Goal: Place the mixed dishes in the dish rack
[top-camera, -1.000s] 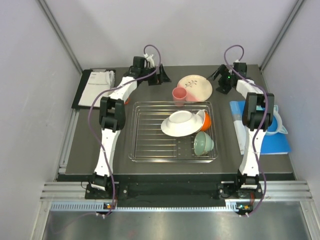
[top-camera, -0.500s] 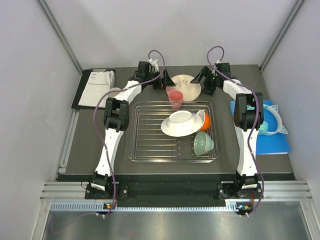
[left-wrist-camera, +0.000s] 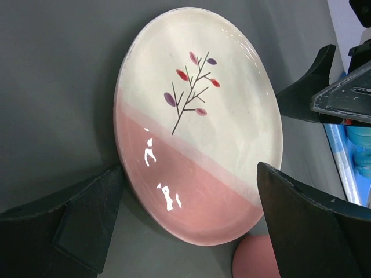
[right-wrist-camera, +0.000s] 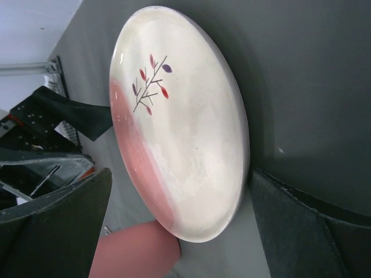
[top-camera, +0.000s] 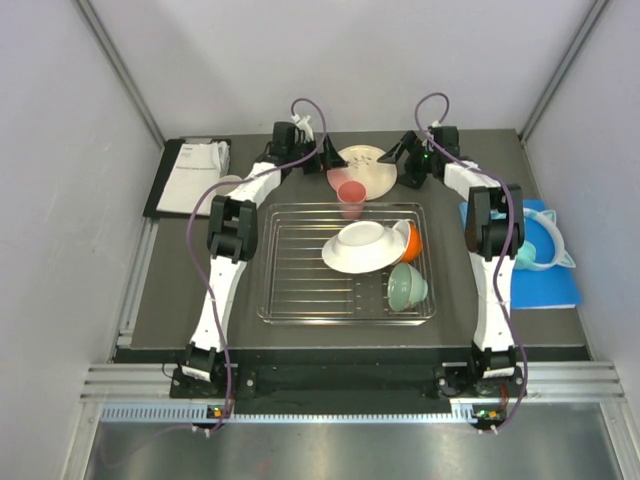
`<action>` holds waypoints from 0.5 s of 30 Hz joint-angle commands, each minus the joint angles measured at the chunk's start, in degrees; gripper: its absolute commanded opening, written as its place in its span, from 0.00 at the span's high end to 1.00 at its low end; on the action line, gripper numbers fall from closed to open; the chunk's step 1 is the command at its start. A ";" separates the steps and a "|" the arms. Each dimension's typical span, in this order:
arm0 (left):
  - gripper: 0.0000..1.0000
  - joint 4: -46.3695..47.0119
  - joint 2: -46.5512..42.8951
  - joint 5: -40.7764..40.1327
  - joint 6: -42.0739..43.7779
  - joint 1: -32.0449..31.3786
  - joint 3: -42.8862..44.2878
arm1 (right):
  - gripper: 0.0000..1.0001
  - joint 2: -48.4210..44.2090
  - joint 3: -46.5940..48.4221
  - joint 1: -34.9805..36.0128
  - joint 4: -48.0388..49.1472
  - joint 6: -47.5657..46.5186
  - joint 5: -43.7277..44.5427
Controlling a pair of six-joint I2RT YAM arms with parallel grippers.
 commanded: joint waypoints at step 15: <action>0.01 2.50 0.37 3.23 1.36 -4.20 1.58 | 0.35 6.11 -1.10 8.17 28.66 16.02 -16.99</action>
